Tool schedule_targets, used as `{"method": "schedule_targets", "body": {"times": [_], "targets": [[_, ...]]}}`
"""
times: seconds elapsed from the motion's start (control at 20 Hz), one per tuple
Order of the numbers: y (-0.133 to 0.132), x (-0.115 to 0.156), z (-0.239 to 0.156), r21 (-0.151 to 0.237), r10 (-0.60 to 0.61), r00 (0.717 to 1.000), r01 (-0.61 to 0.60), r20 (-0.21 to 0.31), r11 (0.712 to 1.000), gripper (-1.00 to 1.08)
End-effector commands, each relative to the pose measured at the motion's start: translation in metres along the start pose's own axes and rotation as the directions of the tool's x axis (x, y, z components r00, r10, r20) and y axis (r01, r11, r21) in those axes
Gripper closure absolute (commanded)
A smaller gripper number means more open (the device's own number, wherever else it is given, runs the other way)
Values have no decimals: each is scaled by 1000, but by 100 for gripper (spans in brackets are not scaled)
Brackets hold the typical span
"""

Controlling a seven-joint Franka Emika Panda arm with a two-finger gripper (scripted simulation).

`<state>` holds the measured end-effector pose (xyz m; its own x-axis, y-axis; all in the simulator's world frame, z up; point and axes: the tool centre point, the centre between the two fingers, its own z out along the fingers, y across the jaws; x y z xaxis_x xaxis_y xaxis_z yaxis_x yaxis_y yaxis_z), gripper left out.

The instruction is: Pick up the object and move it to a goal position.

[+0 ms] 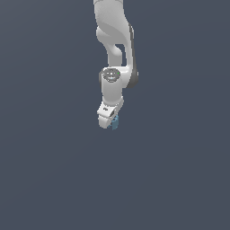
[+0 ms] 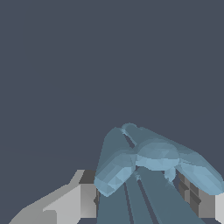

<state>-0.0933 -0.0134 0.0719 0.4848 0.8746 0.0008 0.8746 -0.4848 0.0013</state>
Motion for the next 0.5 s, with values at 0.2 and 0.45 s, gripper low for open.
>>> {"method": "schedule_targets", "body": {"times": [0.2, 0.45], "targets": [[0, -1, -2, 0, 0, 1000, 0, 0, 1000, 108], [2, -7, -16, 0, 0, 1000, 0, 0, 1000, 108]]}}
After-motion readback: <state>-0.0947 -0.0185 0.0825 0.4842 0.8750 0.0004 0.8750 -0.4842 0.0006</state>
